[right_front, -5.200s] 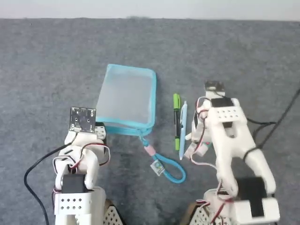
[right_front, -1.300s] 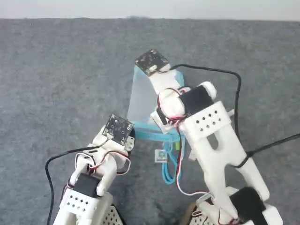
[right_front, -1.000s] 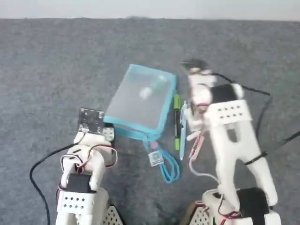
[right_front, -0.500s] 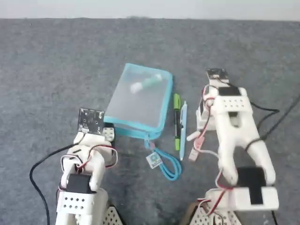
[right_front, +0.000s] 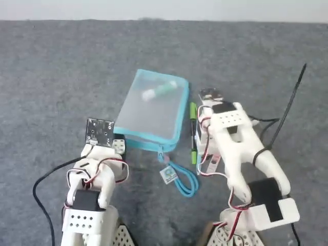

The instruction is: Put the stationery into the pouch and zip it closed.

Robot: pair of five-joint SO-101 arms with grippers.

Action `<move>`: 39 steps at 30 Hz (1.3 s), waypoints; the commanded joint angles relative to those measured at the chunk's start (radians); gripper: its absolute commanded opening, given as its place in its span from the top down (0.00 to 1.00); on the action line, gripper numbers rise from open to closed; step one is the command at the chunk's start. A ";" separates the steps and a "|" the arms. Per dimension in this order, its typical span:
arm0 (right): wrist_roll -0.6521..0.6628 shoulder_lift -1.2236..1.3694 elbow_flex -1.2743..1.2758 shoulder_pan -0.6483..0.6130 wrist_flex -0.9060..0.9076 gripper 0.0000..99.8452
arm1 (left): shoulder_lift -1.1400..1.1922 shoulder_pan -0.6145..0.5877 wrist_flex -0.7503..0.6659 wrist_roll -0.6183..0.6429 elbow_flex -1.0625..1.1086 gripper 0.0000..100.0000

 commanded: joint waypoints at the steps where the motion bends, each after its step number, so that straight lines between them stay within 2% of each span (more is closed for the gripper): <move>1: 0.015 0.001 -0.006 -0.008 -0.022 0.85 | -0.012 0.002 -0.031 0.014 -0.047 0.99; 6: 0.021 0.074 -0.018 0.042 -0.053 0.96 | -0.012 0.000 -0.029 0.014 -0.045 0.99; 11: 0.132 0.077 -0.049 0.239 -0.056 0.99 | -0.012 0.000 -0.028 0.014 -0.045 0.99; 15: 0.207 0.087 -0.155 0.438 -0.050 0.99 | -0.012 0.000 -0.028 0.014 -0.045 0.99; 18: 0.259 0.088 -0.264 0.526 -0.024 0.99 | -0.012 0.000 -0.028 0.014 -0.045 0.99; 24: 0.348 0.090 -0.359 0.526 -0.015 0.98 | -0.012 0.000 -0.026 0.014 -0.045 0.99; 31: 0.367 0.088 -0.367 0.521 -0.015 0.77 | -0.012 -0.002 -0.026 0.014 -0.036 0.99; 39: 0.370 0.076 -0.339 0.515 0.054 0.77 | -0.012 -0.002 -0.029 0.014 -0.036 0.99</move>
